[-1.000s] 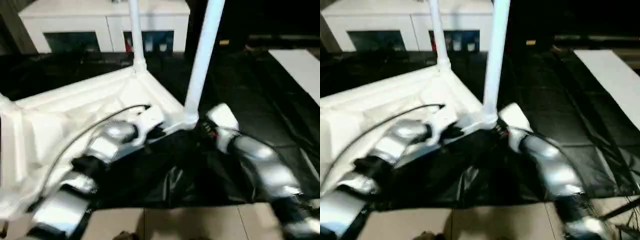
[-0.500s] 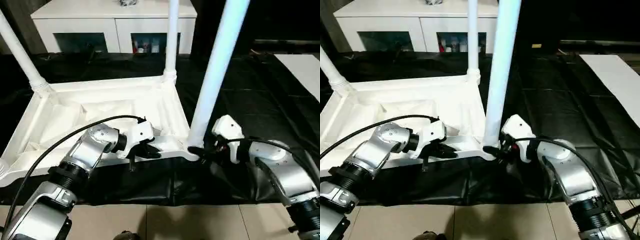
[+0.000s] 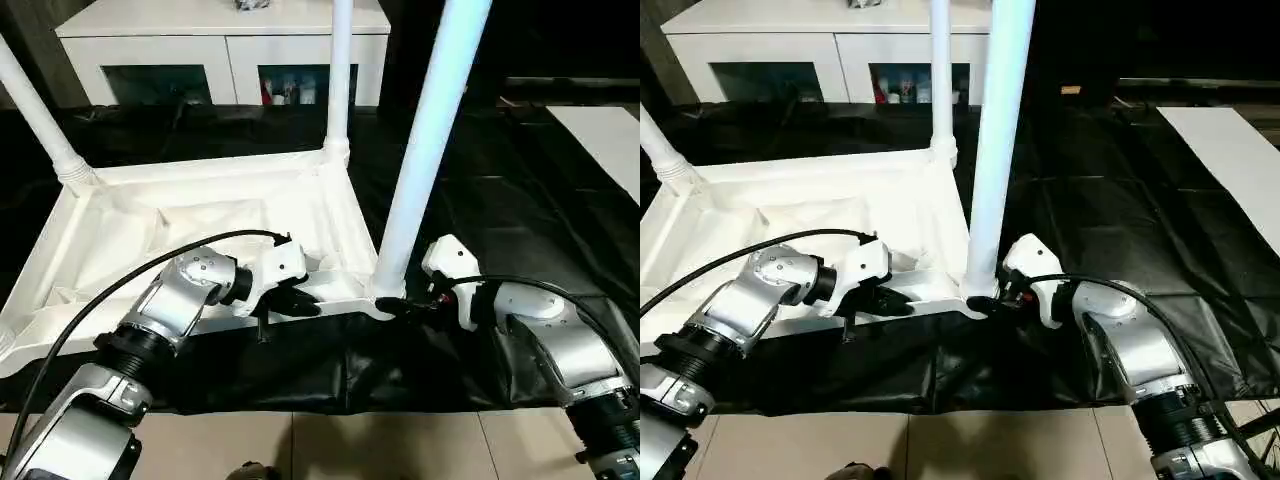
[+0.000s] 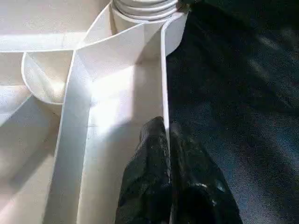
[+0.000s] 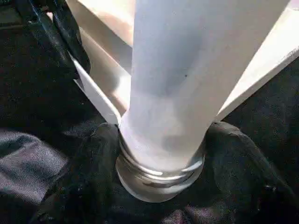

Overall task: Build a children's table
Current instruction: Rotate leg to tighten

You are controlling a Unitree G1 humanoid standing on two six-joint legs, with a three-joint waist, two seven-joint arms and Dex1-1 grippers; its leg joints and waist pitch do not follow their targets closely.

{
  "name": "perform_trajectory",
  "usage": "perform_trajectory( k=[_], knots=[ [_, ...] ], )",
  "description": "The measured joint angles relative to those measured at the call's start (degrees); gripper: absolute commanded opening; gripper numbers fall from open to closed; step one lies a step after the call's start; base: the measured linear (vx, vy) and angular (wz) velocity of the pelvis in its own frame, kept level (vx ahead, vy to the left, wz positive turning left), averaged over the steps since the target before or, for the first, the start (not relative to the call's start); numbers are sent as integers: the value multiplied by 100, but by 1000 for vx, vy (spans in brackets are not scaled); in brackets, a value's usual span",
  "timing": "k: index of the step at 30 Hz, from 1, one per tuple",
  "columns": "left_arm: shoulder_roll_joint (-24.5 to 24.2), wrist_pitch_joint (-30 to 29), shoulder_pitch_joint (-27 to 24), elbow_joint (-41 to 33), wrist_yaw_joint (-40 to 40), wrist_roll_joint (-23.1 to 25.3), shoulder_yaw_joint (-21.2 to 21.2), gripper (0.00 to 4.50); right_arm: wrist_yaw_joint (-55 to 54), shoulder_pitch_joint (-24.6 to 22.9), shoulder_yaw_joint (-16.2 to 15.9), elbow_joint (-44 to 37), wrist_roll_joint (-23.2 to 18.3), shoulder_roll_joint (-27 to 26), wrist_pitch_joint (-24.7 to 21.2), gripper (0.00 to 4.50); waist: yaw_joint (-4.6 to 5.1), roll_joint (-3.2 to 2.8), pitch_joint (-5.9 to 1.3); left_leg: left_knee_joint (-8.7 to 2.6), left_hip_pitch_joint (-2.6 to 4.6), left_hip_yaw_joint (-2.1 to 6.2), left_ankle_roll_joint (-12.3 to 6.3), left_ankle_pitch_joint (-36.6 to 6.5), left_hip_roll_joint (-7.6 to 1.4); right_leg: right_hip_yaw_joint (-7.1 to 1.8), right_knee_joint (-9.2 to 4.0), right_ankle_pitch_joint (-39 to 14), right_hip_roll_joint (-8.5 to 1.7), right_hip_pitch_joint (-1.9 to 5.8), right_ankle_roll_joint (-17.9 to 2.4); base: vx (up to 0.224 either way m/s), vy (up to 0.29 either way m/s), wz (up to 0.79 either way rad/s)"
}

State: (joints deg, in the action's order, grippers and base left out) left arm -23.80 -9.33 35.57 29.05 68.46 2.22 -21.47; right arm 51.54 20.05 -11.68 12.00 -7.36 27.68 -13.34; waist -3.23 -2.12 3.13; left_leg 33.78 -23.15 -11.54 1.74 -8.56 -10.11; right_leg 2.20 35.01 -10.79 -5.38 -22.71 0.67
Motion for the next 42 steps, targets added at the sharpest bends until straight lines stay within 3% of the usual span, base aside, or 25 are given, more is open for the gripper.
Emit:
perform_trajectory(
  k=[11, 14, 16, 19, 24, 29, 30, 32, 38, 42],
  knots=[
    [-21, -69, -39, -56, -45, 3, 29, 0, -59, 5, 65, 194, 5, -180, 161, 262, 9, 9, -5, 0, 4, 0, 0, 0, -2, 1, 2, 1, 1, 1, -1, 0, 0, 0],
    [149, -103, -40, 50, -466, 90, 144, 0, -832, 133, 148, 531, 122, -668, 185, 261, 75, 11, -8, 2, 11, 0, 0, 0, -3, 2, 3, 7, 2, 0, -11, 0, 0, 0],
    [473, -154, 86, 384, -1033, 217, 281, 0, -1855, 356, 305, 954, 324, -1220, 160, 260, 151, 14, -9, 7, 10, 1, 1, 0, -2, 1, 1, 4, 1, -6, -6, 0, 0, 0],
    [970, -220, 329, 829, -1799, 286, 365, 0, -3209, 676, 573, 1475, 473, -1798, 78, 259, 173, 15, -8, 16, 11, 5, 1, 0, 4, -3, -13, -8, -1, -10, 13, 0, 0, 0],
    [1629, -280, 603, 1395, -2780, 300, 459, 0, -4519, 1188, 879, 2250, 541, -2329, 81, 259, 174, 15, -9, 17, 14, 5, 1, 0, 7, -5, -29, -7, -2, -8, 12, 0, 0, 0],
    [1827, -73, 785, 1791, -3190, 448, 462, 0, -4926, 1590, 1027, 2923, 643, -2525, 309, 259, 162, 16, -9, 14, 14, 8, 1, 0, 6, -1, -29, -7, -2, -8, 12, 0, 0, 0],
    [1824, -8, 786, 1818, -3190, 465, 465, 0, -4911, 1584, 1009, 2939, 725, -2524, 381, 259, 159, 16, -9, 14, 13, 8, 1, 0, 6, -1, -29, -7, -2, -9, 13, 0, 0, 0],
    [1793, 77, 785, 1827, -3129, 487, 452, 0, -4764, 1475, 1005, 2842, 765, -2472, 480, 329, 145, 16, -8, 12, 10, 8, 1, 0, 6, -1, -29, -7, -2, -10, 13, 0, 0, 0],
    [1483, 139, 750, 1682, -2881, 468, 443, 0, -3981, 909, 800, 1735, 521, -2245, 450, 376, 157, 24, -3, 9, 1, 14, 1, 0, 3, 4, -29, 58, -1, -33, 30, 0, 0, 0],
    [1241, 147, 524, 1254, -2471, 415, 414, 0, -3351, 608, 650, 1028, 457, -1681, 80, 402, 127, 23, -3, -2, -3, 13, 1, 0, -2, 6, -29, 68, 3, -41, 21, 0, 0, 0]
  ],
)
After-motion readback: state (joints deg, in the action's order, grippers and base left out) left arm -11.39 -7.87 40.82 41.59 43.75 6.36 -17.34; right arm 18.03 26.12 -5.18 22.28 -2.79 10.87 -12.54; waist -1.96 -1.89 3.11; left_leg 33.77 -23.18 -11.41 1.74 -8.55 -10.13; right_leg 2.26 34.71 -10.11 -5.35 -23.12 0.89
